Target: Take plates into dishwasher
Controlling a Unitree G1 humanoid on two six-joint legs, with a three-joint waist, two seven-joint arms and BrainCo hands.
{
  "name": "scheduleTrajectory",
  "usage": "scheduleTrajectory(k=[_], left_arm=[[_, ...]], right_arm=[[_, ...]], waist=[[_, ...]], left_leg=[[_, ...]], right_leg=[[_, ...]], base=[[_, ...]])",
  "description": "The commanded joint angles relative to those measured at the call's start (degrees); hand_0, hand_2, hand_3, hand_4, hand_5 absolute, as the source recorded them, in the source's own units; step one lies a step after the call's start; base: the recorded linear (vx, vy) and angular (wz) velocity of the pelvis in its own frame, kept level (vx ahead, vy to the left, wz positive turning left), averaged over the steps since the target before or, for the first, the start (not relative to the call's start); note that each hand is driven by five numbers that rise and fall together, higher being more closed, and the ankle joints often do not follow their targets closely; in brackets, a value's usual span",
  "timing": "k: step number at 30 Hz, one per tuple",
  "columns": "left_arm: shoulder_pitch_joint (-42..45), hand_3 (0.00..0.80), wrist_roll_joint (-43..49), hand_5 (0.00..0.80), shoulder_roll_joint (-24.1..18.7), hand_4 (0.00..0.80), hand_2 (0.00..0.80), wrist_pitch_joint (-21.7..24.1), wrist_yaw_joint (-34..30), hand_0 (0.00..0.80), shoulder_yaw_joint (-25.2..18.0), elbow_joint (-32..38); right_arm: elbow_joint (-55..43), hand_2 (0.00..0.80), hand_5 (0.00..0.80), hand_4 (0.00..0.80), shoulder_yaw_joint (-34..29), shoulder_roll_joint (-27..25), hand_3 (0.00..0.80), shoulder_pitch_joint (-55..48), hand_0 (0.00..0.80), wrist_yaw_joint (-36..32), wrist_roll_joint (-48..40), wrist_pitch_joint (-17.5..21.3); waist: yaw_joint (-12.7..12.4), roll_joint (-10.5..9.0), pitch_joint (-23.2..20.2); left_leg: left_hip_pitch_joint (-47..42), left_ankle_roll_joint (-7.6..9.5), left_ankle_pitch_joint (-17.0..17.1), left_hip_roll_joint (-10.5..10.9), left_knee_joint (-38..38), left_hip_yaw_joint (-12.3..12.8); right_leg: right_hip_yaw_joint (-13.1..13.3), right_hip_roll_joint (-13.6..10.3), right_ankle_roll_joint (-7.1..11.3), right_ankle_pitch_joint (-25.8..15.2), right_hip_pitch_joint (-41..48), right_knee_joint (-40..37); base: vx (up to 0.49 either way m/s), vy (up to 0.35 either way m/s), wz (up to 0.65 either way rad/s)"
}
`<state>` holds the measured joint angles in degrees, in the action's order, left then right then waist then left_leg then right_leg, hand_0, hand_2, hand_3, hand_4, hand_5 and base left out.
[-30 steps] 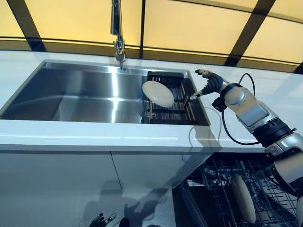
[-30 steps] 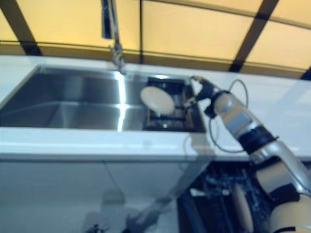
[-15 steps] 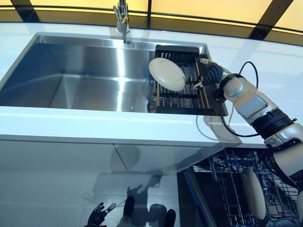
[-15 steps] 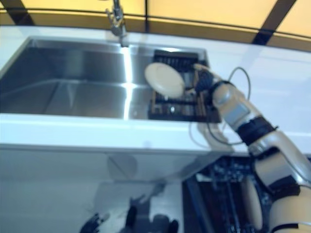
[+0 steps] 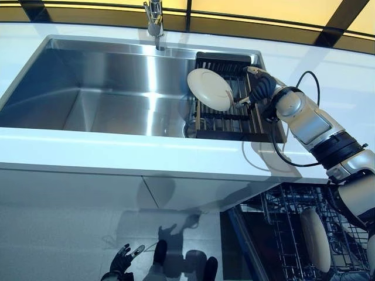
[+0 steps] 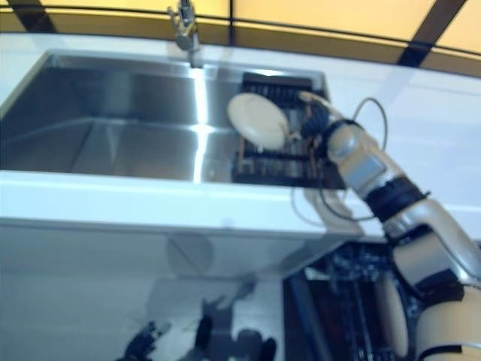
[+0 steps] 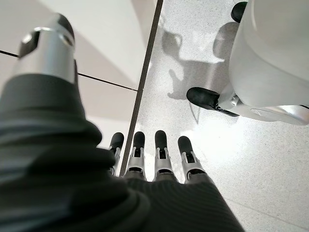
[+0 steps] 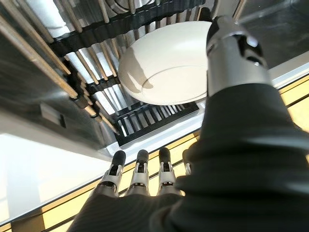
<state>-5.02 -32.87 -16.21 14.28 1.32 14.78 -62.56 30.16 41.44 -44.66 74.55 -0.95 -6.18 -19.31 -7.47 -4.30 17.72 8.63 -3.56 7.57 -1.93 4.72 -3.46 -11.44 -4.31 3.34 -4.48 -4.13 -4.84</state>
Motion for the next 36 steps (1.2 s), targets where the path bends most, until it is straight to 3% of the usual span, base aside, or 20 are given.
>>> scheduleTrajectory(k=[1,11,26,36], left_arm=[[-1.5,0.000,-1.8,0.000,-1.0,0.000,0.000,0.6,0.4,0.000,2.8,-0.6],[-1.9,0.000,-1.6,0.000,-1.3,0.000,0.000,-0.8,1.2,0.000,2.2,0.0],[-2.4,0.000,-2.5,0.000,-2.4,0.000,0.000,-1.7,1.5,0.000,2.6,0.8],[-2.9,0.000,-2.6,0.000,-2.4,0.000,0.000,-1.6,1.7,0.000,2.5,0.5]], right_arm=[[2.5,0.000,0.000,0.000,4.1,1.3,0.000,8.1,0.000,0.4,1.6,0.5],[5.1,0.000,0.000,0.000,5.8,3.5,0.000,8.4,0.000,-3.4,2.6,-1.0],[14.0,0.000,0.000,0.000,13.3,6.2,0.000,12.3,0.000,-12.6,9.8,-1.5],[14.6,0.000,0.000,0.000,14.0,6.9,0.000,12.1,0.000,-13.6,11.3,-3.1]], waist=[[-1.1,-3.41,-2.4],[-2.3,-4.68,-2.9],[-4.4,-6.00,-2.0],[-4.6,-6.21,-1.8]], left_leg=[[-0.7,1.59,-2.4,2.7,0.3,2.1],[-0.9,1.54,-2.5,2.5,0.3,1.3],[0.3,1.41,-2.0,2.6,0.3,0.5],[0.4,1.49,-1.9,2.5,0.3,0.5]], right_leg=[[1.2,-2.3,2.75,-4.3,-2.4,-0.2],[0.3,-2.2,2.73,-4.2,-1.9,-0.2],[-1.4,-2.1,2.89,-4.5,-2.2,-0.2],[-1.5,-2.2,2.95,-4.6,-2.2,-0.2]], base=[[-0.032,-0.004,0.01],[0.001,-0.006,0.03],[0.001,-0.007,0.04],[0.001,0.000,0.00]])
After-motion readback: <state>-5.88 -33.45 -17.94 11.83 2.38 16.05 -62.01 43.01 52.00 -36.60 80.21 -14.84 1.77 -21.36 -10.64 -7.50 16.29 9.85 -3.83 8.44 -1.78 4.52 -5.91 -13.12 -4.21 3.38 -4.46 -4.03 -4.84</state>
